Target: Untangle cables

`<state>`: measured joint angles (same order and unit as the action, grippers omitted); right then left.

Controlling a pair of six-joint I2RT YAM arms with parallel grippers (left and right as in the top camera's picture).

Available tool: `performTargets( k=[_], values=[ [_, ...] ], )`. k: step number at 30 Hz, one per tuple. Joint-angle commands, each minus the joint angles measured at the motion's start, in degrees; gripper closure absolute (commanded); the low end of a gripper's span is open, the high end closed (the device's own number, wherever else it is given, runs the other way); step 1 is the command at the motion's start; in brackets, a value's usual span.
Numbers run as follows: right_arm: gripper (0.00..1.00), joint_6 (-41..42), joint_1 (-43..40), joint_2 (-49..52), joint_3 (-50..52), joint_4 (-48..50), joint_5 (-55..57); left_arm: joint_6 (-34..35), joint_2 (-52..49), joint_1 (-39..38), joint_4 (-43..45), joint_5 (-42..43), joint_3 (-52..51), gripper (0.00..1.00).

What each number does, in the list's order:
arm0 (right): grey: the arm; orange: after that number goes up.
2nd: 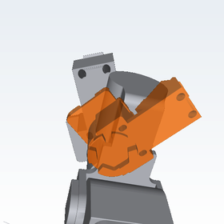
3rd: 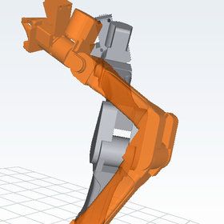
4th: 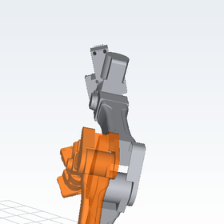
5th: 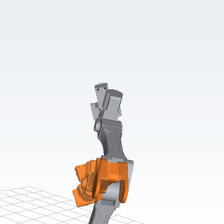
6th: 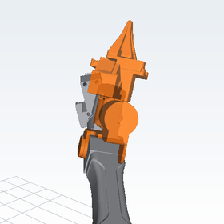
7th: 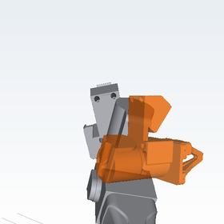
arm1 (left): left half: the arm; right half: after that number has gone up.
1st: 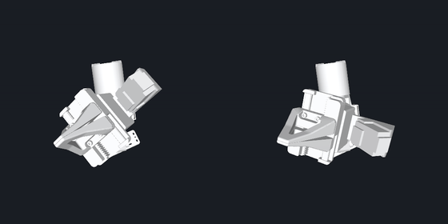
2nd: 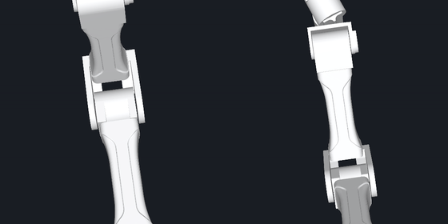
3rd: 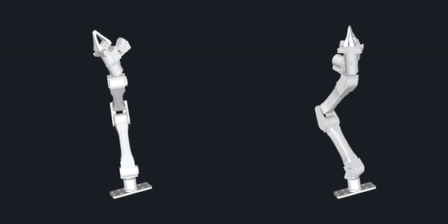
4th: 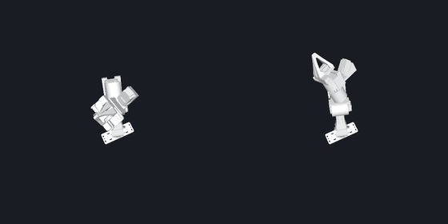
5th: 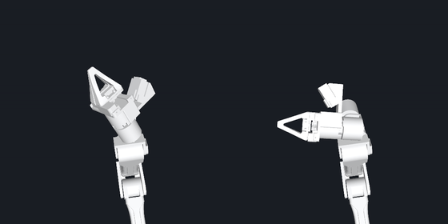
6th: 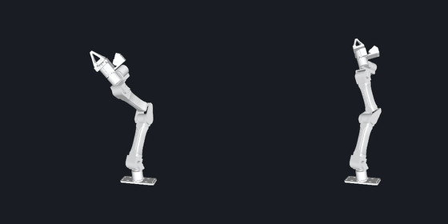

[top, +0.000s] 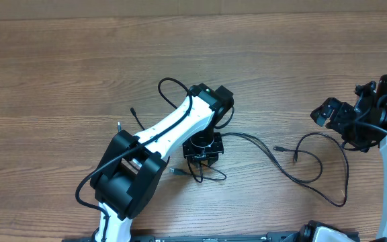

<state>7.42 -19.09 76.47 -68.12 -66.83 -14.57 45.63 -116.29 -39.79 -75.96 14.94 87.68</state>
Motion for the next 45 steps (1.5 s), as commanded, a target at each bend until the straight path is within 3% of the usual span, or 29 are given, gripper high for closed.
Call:
performTargets(
  k=[1, 10, 19, 25, 34, 38, 39, 40, 43, 45],
  values=[
    [0.0, -0.48, -0.11, 0.07, 0.35, 0.37, 0.55, 3.3, -0.72, -0.42, 2.21, 1.01, -0.5, 0.95],
    [0.0, -0.48, -0.11, 0.07, 0.35, 0.37, 0.55, -2.45, 1.51, 1.27, 9.38, -5.42, 3.39, 0.96],
    [0.0, -0.46, -0.11, 0.07, 0.35, 0.33, 0.28, -17.68, 17.29, 7.5, 14.43, -24.44, 29.4, 0.96],
    [0.0, -0.46, -0.09, 0.07, 0.35, 0.66, -1.18, -21.46, 22.53, 12.48, 20.7, -24.35, 40.3, 0.96],
    [0.0, -0.48, -0.11, 0.07, 0.35, 0.79, -1.16, -22.47, 23.93, 13.05, 22.03, -21.62, 40.79, 0.96],
    [0.0, -0.48, -0.11, 0.07, 0.35, 1.05, -1.16, -22.47, 23.78, 13.03, 21.73, -14.49, 40.74, 0.96],
    [0.0, -0.48, -0.11, 0.07, 0.35, 1.03, -1.16, -22.47, 23.78, 13.03, 21.46, -13.7, 40.74, 0.92],
    [0.0, -0.48, -0.11, 0.07, 0.35, 1.01, -1.16, -22.45, 23.78, 13.03, 21.03, -13.22, 40.74, 0.62],
    [0.0, -0.48, -0.11, 0.07, 0.35, 0.96, -1.16, -22.49, 23.78, 13.05, 19.45, -13.49, 40.74, 0.07],
    [0.0, -0.48, -0.11, 0.07, 0.35, 0.98, -1.16, -22.49, 23.78, 13.05, 17.68, -13.53, 40.74, 0.0]
  ],
)
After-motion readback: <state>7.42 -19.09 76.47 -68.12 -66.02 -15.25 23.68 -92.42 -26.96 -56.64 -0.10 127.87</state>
